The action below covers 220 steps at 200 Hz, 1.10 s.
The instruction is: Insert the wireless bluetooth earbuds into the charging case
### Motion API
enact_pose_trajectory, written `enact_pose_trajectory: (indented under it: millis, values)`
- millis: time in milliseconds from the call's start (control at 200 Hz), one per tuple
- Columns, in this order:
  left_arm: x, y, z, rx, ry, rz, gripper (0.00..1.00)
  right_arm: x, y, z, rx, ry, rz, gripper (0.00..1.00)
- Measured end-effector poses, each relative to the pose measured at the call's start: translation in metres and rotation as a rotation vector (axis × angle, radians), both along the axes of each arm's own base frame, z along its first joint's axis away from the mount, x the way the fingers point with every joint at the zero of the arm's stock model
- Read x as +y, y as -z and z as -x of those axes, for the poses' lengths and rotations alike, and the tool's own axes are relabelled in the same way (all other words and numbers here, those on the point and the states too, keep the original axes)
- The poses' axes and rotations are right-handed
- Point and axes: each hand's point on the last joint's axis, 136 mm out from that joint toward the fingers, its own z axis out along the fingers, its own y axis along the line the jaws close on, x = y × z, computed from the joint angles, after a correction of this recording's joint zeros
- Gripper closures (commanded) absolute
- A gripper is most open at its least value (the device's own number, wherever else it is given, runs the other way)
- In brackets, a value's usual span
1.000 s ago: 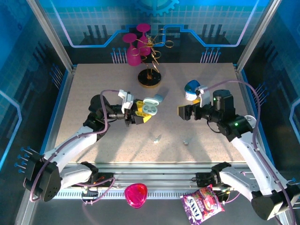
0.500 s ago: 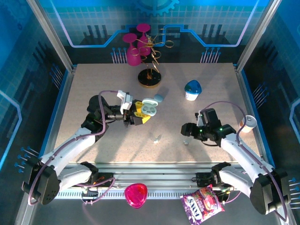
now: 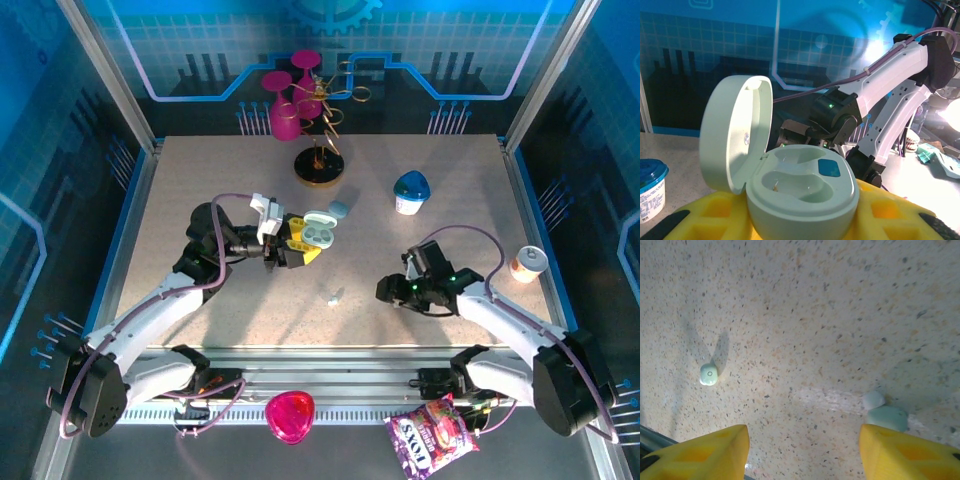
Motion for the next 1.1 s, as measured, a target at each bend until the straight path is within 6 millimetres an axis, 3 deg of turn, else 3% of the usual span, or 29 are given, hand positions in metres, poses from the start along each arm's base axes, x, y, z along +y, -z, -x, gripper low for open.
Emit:
enact_pose_trajectory:
  millis: [380,926,1101]
  values:
    - [0.002,-0.002,0.003,-0.013,-0.002,-0.003,0.69,0.017,0.014,0.010,0.043,-0.037,0.022,0.41]
    - [0.002,-0.002,0.004,-0.026,-0.006,-0.005,0.68,0.000,0.017,0.008,0.036,0.007,0.096,0.36]
    - [0.004,-0.005,0.006,-0.038,-0.018,-0.003,0.68,0.020,0.008,0.001,0.000,-0.030,0.064,0.38]
